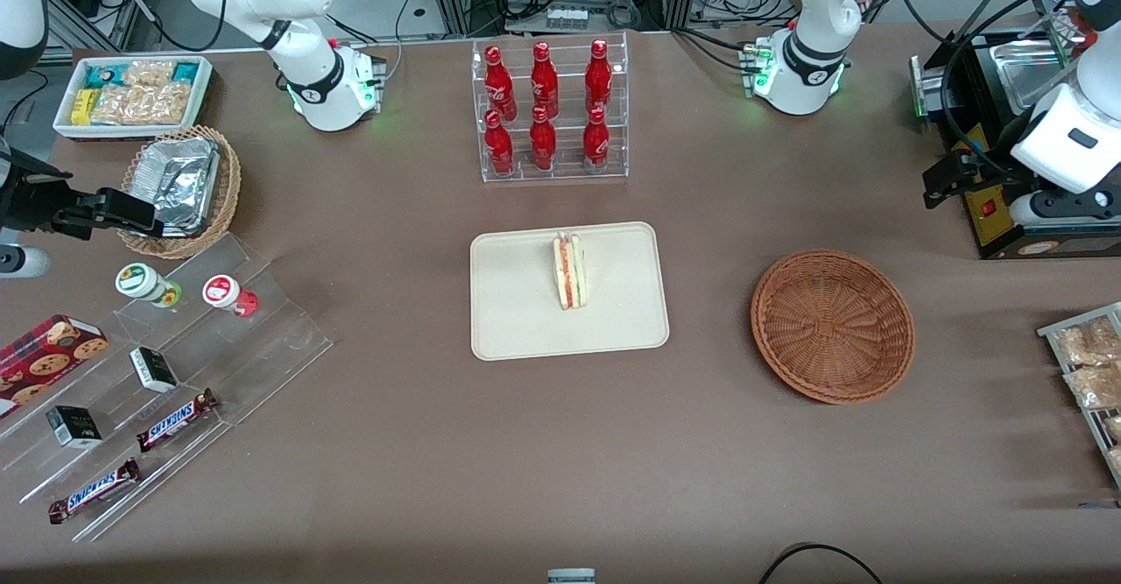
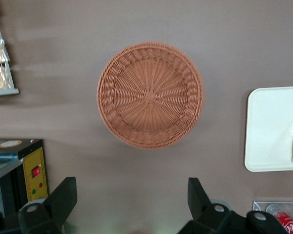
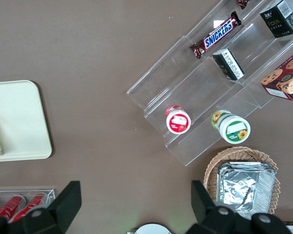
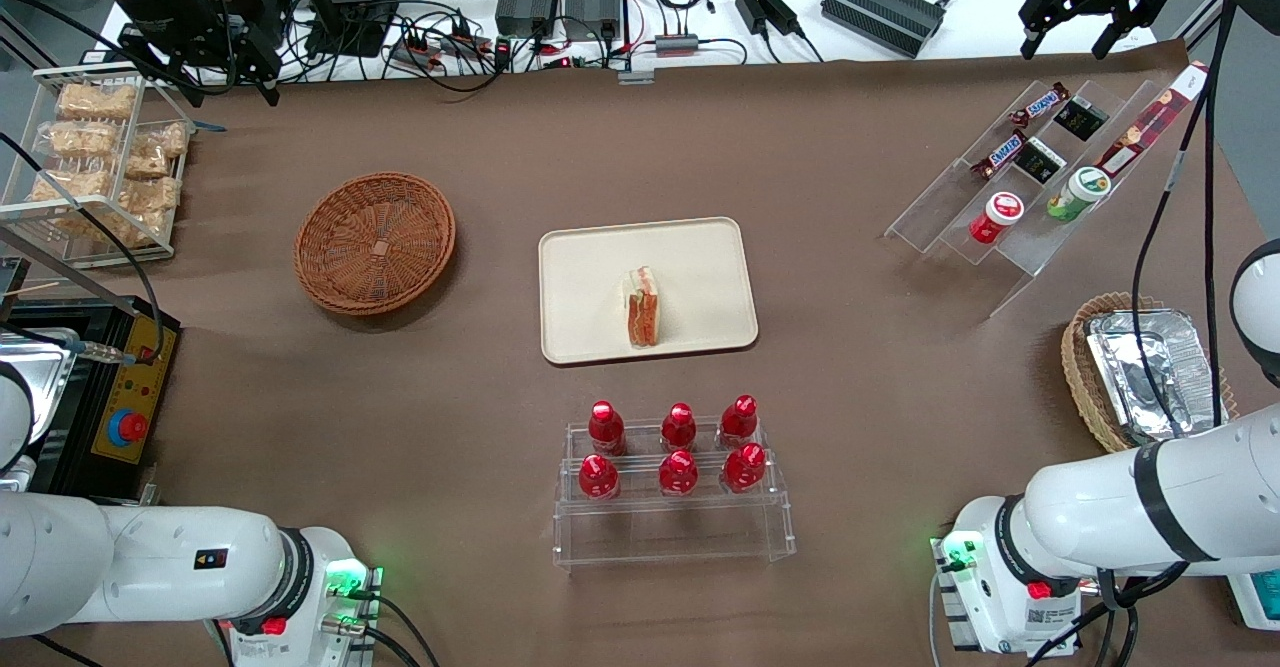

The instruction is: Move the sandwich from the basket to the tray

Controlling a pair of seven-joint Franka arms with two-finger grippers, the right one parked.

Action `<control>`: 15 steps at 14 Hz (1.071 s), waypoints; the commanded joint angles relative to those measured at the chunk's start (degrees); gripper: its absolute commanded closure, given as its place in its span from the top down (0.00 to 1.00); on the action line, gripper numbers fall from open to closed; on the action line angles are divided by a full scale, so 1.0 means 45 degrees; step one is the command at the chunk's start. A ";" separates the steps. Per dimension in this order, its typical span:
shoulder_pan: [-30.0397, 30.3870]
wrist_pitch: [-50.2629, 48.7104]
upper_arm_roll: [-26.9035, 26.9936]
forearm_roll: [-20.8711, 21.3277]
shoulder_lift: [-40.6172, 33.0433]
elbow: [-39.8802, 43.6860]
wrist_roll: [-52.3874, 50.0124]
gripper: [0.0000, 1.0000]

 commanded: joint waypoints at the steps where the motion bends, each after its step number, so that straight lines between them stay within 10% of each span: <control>1: 0.0139 -0.0011 -0.0075 -0.0164 0.0506 0.0979 0.0549 1.00; 15: 0.0139 -0.1566 -0.0056 0.0030 0.0974 0.2634 0.0728 1.00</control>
